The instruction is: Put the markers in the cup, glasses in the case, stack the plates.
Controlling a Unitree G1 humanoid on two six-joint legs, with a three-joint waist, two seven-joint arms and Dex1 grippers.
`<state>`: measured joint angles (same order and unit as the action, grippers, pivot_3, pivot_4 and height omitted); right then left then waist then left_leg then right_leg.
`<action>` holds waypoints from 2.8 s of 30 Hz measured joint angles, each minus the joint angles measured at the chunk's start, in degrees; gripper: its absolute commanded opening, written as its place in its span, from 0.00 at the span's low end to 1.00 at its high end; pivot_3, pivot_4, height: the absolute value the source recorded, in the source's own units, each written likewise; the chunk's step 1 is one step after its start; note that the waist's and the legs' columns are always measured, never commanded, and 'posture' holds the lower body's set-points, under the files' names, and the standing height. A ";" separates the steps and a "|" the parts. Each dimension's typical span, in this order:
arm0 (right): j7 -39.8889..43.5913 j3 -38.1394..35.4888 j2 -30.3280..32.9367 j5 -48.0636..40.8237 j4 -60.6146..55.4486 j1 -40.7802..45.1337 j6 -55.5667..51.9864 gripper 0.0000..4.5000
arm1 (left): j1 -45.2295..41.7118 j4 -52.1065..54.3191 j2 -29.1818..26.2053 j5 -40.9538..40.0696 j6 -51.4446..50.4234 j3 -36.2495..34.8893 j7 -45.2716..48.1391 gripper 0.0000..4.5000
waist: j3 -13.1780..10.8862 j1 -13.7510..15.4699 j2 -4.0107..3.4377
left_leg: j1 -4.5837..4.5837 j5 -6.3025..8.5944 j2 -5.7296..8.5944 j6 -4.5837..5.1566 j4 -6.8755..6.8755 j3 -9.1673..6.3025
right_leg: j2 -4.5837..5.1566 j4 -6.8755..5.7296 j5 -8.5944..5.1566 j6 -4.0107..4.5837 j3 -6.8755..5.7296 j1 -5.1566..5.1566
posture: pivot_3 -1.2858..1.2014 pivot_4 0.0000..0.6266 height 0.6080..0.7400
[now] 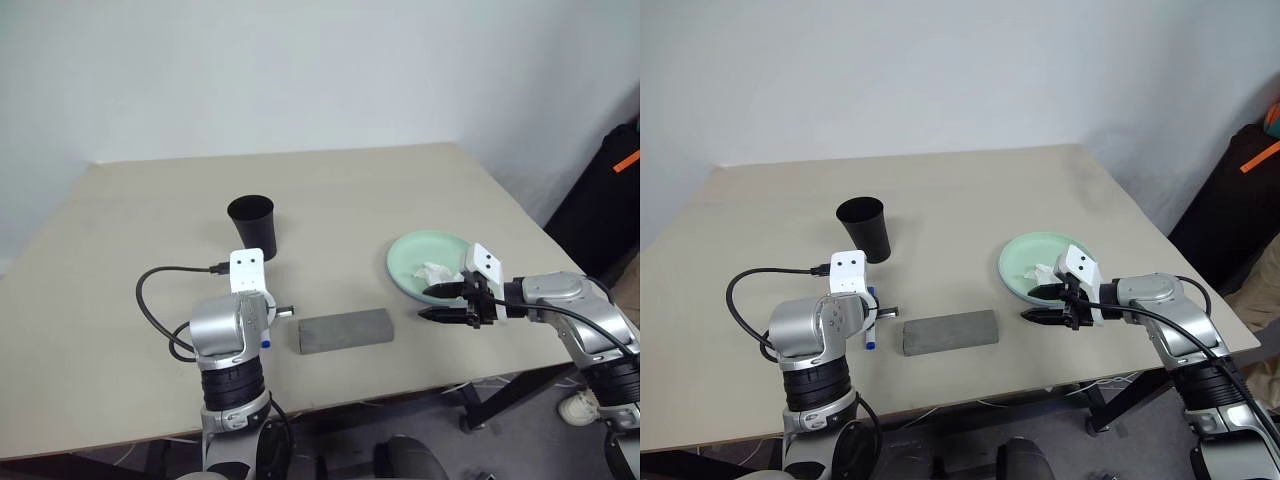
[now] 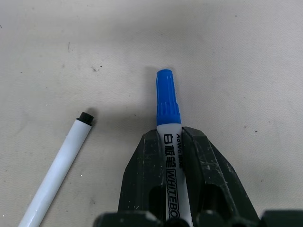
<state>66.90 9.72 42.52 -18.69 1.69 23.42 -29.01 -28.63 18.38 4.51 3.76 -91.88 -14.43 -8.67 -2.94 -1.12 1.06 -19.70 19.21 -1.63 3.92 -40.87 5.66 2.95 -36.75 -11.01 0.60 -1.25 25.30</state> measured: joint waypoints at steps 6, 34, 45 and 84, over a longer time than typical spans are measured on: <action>0.02 0.00 -0.06 0.67 0.13 0.60 0.01 0.57 | 0.05 0.00 -1.58 -0.96 -0.19 0.85 2.58 0.07 | 0.00 0.02 0.00 | -0.01 -0.02 0.00 -0.04 0.00 -0.01 | 0.00 0.00 0.00 0.00 -0.02 0.01 | 0.52 0.00 1.00; -1.09 0.00 -2.55 0.76 1.35 0.79 0.10 0.57 | -18.33 -25.26 -15.47 -10.52 63.21 11.73 22.91 0.07 | -0.01 0.01 0.01 | -0.11 -0.15 0.07 -0.05 0.08 0.14 | -0.10 0.13 0.09 -0.02 0.12 0.12 | 0.52 0.00 1.00; -1.10 -0.07 -2.62 0.75 1.35 0.67 0.15 0.57 | -23.29 -53.62 -18.56 -6.70 92.58 9.40 19.12 0.07 | -0.02 0.01 0.01 | -0.15 -0.14 0.07 -0.04 0.07 0.17 | -0.10 0.17 0.14 -0.02 0.05 0.13 | 0.52 0.00 1.00; -1.33 -0.23 -2.50 0.67 -0.14 0.32 -1.32 0.57 | -19.69 -62.24 -22.48 -8.82 99.16 4.11 18.49 0.48 | -0.01 -0.02 0.02 | -0.17 -0.13 0.08 -0.07 0.06 0.17 | -0.09 0.15 0.23 0.09 -0.04 0.13 | 0.52 0.00 1.00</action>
<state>65.57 9.50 40.02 -18.03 1.55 23.74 -30.33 -48.33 -43.86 -17.98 -5.07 7.28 -10.32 9.83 -2.95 -1.14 1.08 -19.86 19.08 -1.55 3.84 -40.81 5.83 2.87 -36.60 -10.78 0.69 -1.28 25.43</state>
